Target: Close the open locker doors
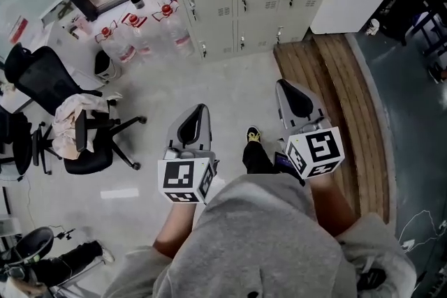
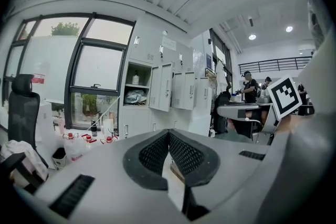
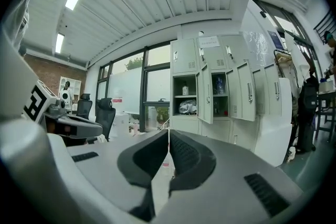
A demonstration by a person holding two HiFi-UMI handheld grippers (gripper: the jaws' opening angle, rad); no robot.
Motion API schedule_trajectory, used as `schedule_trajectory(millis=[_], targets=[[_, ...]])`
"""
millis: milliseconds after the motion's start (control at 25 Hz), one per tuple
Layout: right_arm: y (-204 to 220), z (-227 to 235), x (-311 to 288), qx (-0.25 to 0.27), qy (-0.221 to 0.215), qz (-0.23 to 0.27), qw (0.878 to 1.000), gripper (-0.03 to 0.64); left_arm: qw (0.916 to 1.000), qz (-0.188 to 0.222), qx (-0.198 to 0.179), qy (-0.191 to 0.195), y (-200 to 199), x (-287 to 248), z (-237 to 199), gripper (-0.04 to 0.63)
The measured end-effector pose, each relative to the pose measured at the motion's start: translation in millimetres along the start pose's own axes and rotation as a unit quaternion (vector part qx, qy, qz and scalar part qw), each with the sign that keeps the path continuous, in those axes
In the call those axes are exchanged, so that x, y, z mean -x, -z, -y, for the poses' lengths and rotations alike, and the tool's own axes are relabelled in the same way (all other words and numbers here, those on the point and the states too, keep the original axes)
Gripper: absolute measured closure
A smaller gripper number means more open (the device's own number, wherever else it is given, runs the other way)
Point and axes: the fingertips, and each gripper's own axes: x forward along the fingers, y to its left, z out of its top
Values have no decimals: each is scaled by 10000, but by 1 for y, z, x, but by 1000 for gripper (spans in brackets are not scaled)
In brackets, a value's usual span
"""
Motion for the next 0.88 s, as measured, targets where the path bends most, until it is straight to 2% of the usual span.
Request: schedule_trajectory(millis=[320,720,880], targets=[[-19,66,-50,695,50,-222,9973,586,9998,-189,57,15,-12,-72,-16,584],[-26,172,-92,1547,244,-610,9858,586,9994,-346,14,1,-30,-149,-22,584],[-24,199,-108,1510,336,-677,9856,586,9992,-402,4,20,-36,-177,-24,584]])
